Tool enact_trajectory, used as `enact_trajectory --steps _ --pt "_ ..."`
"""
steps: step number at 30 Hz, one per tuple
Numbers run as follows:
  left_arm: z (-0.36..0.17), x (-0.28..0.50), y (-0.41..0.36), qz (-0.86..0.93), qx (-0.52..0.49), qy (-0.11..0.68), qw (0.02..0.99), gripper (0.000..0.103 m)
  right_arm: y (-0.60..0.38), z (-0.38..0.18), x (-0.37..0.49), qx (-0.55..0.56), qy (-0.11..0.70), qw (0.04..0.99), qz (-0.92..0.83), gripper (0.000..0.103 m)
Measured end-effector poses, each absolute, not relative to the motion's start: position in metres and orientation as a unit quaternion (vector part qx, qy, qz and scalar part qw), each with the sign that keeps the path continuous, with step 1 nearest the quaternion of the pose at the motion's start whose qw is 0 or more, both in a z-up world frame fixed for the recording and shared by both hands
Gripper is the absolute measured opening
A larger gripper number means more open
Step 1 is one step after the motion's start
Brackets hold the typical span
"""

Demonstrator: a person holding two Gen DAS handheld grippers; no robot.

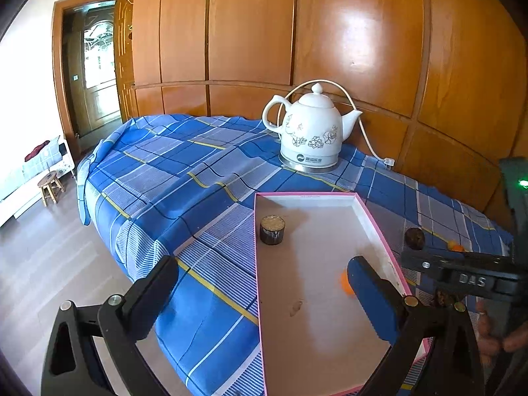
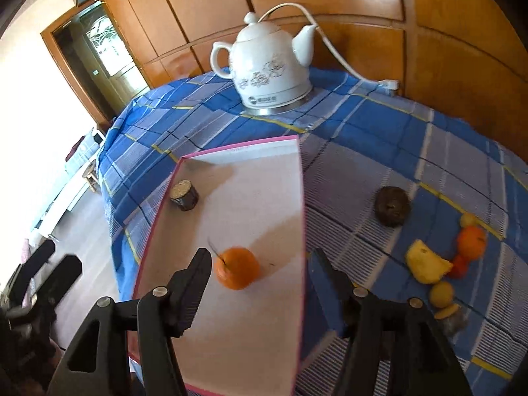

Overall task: Organize fruits
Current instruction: 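Carry the orange into the tray and release it with the right gripper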

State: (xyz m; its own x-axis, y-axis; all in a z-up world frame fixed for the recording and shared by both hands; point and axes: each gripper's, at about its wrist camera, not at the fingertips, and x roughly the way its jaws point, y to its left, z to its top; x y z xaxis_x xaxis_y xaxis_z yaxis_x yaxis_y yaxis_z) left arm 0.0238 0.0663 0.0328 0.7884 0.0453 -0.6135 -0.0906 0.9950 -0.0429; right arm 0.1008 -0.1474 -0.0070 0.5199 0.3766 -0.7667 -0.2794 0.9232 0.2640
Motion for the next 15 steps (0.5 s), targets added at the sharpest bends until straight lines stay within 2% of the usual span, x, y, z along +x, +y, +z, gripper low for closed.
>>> enact_trajectory --steps 15 --pt "0.033 0.023 0.047 0.02 -0.014 0.326 0.945 0.103 -0.224 0.011 0.061 0.002 0.425 0.896 0.129 0.062"
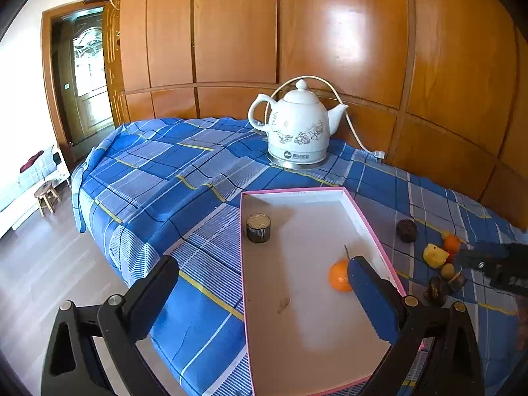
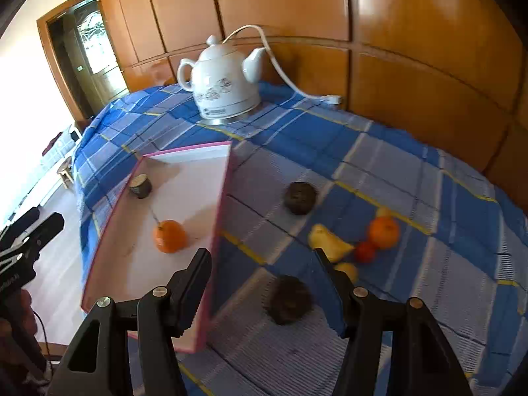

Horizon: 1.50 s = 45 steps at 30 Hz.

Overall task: Organize fruits
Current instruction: 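Carry the orange into the tray and release it with the right gripper, then reach the left gripper to the dark brown lump and grasp it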

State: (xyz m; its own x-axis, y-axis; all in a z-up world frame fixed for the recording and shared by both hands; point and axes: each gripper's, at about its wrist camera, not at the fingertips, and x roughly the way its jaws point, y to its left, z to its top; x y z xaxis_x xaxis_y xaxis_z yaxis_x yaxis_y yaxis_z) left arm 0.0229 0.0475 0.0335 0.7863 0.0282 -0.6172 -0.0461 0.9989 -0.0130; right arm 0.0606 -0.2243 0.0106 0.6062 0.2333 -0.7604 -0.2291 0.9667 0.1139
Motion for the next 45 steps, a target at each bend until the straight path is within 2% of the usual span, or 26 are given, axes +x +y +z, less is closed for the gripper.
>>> enact_trajectory --steps 12,21,29,31,33,41,43,45 --pt "0.03 0.025 0.009 -0.045 0.019 0.339 0.94 0.103 -0.313 0.013 0.052 -0.006 0.413 0.91 0.044 0.062" --pt "0.031 0.033 -0.058 -0.157 0.079 0.354 0.919 0.103 -0.396 -0.014 0.058 0.091 0.437 0.894 -0.032 0.062" --pt "0.009 0.049 -0.126 -0.249 0.15 0.402 0.868 0.103 -0.393 -0.008 0.058 0.123 0.434 0.892 -0.002 0.062" --pt "-0.002 0.055 -0.144 -0.257 0.175 0.417 0.854 0.097 -0.388 -0.008 0.06 0.119 0.435 0.892 0.007 0.062" --pt "-0.013 0.062 -0.156 -0.264 0.192 0.436 0.838 0.085 -0.385 -0.006 0.06 0.116 0.434 0.893 0.012 0.062" --pt "-0.052 0.084 -0.194 -0.277 0.232 0.486 0.796 0.084 -0.387 -0.001 0.06 0.125 0.429 0.894 0.02 0.062" --pt "-0.059 0.089 -0.203 -0.278 0.244 0.489 0.79 0.079 -0.388 0.001 0.06 0.128 0.428 0.895 0.021 0.062" --pt "-0.065 0.093 -0.209 -0.277 0.255 0.493 0.784 0.05 -0.389 0.001 0.061 0.129 0.426 0.895 0.021 0.062"
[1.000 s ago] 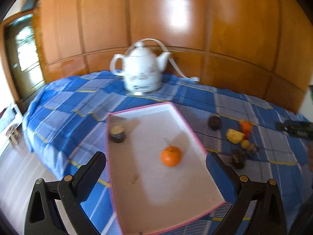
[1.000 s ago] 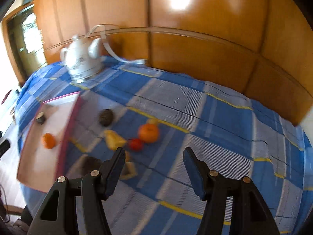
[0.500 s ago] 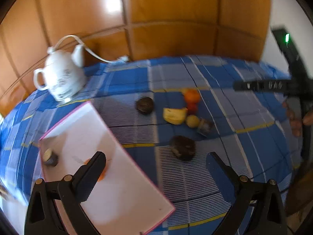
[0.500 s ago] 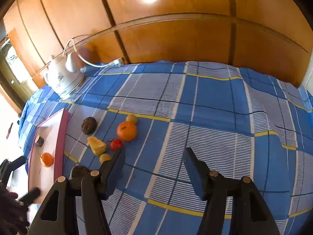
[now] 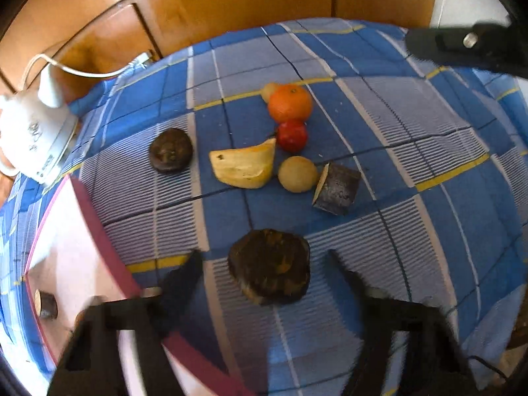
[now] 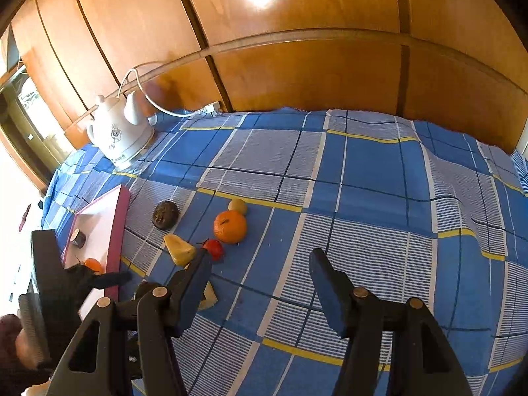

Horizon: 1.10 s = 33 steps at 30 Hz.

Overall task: Organize fruits
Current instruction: 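Reach the left gripper to the dark brown lump and grasp it, then carry the dark lump to the tray with the left gripper while the right gripper grasps the small yellow ball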

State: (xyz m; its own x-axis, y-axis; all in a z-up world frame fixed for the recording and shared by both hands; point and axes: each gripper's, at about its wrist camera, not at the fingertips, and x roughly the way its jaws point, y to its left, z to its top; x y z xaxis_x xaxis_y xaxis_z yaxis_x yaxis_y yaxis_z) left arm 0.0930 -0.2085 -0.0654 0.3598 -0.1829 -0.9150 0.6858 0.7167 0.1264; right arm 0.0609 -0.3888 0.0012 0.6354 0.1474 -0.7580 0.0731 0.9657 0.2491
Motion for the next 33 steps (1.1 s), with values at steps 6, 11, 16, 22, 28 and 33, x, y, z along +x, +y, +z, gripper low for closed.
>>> enact_trajectory --steps 6,11,16,22,28,33 --pt "-0.06 0.081 -0.204 -0.304 0.208 0.482 0.795 0.047 -0.393 -0.002 0.062 0.129 0.432 0.893 0.005 0.062" --pt "-0.059 0.038 -0.197 -0.33 0.195 0.449 0.807 0.047 -0.398 -0.012 0.065 0.137 0.453 0.881 -0.009 0.062" --pt "-0.071 0.014 -0.194 -0.334 0.197 0.425 0.818 0.046 -0.395 -0.023 0.066 0.141 0.475 0.869 0.002 0.062" --pt "-0.075 0.015 -0.192 -0.333 0.18 0.418 0.826 0.046 -0.384 -0.029 0.068 0.142 0.487 0.861 0.043 0.052" --pt "-0.076 0.014 -0.192 -0.331 0.176 0.413 0.83 0.046 -0.365 -0.034 0.071 0.129 0.503 0.85 0.09 0.046" --pt "-0.077 0.013 -0.189 -0.335 0.17 0.41 0.831 0.046 -0.343 -0.037 0.077 0.1 0.515 0.842 0.122 0.046"
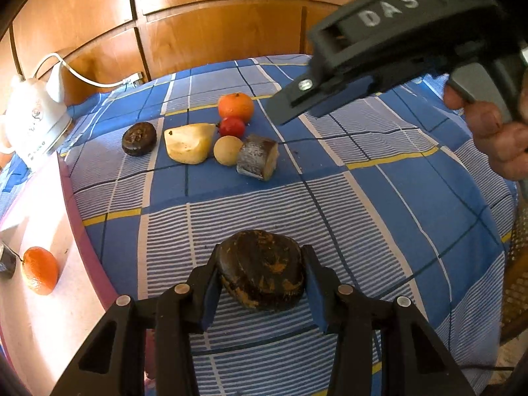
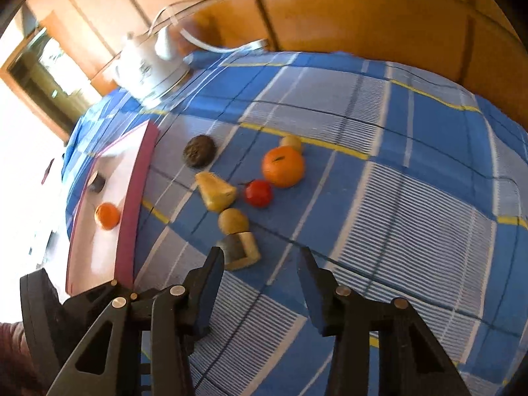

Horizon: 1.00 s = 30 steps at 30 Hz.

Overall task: Organize fruits
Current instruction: 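Carry the dark lump to the tray with the left gripper while the right gripper grasps the small yellow ball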

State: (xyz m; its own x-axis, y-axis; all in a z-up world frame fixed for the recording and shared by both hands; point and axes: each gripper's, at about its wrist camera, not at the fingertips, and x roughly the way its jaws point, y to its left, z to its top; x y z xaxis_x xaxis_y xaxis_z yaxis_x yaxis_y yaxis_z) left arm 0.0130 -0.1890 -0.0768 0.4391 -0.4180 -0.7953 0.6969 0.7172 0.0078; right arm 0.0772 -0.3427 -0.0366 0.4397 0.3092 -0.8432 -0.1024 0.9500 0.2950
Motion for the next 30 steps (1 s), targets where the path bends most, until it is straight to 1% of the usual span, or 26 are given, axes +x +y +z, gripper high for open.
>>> enact_trajectory --steps 5,9,10,12,16,20,23,25,28,30 --pt "-0.077 0.013 -0.187 -0.337 0.165 0.409 0.832 0.046 -0.315 -0.042 0.1 0.05 0.534 0.831 0.146 0.046" --pt "-0.077 0.014 -0.186 -0.338 0.161 0.408 0.832 0.046 -0.294 -0.059 0.124 0.007 0.561 0.814 0.151 0.046" --pt "-0.077 0.014 -0.185 -0.338 0.161 0.408 0.833 0.046 -0.29 -0.063 0.128 -0.002 0.566 0.811 0.148 0.043" --pt "-0.077 0.013 -0.185 -0.338 0.161 0.408 0.833 0.046 -0.283 -0.071 0.134 -0.023 0.572 0.807 0.144 0.027" --pt "-0.077 0.013 -0.185 -0.339 0.159 0.408 0.833 0.046 -0.283 -0.069 0.132 -0.04 0.562 0.815 0.135 0.026" --pt "-0.077 0.013 -0.186 -0.338 0.159 0.408 0.833 0.046 -0.31 -0.053 0.122 -0.008 0.544 0.832 0.109 0.026" --pt "-0.077 0.013 -0.186 -0.337 0.158 0.41 0.833 0.046 -0.335 -0.048 0.108 0.009 0.547 0.832 0.09 0.026" --pt "-0.076 0.014 -0.186 -0.337 0.155 0.414 0.832 0.045 -0.353 -0.056 0.101 0.008 0.561 0.826 0.061 0.026" --pt "-0.074 0.02 -0.186 -0.337 0.145 0.426 0.827 0.044 -0.372 -0.076 0.092 0.037 0.587 0.807 0.043 0.026" --pt "-0.07 0.023 -0.183 -0.338 0.13 0.437 0.824 0.044 -0.377 -0.078 0.087 0.055 0.579 0.812 0.046 0.026"
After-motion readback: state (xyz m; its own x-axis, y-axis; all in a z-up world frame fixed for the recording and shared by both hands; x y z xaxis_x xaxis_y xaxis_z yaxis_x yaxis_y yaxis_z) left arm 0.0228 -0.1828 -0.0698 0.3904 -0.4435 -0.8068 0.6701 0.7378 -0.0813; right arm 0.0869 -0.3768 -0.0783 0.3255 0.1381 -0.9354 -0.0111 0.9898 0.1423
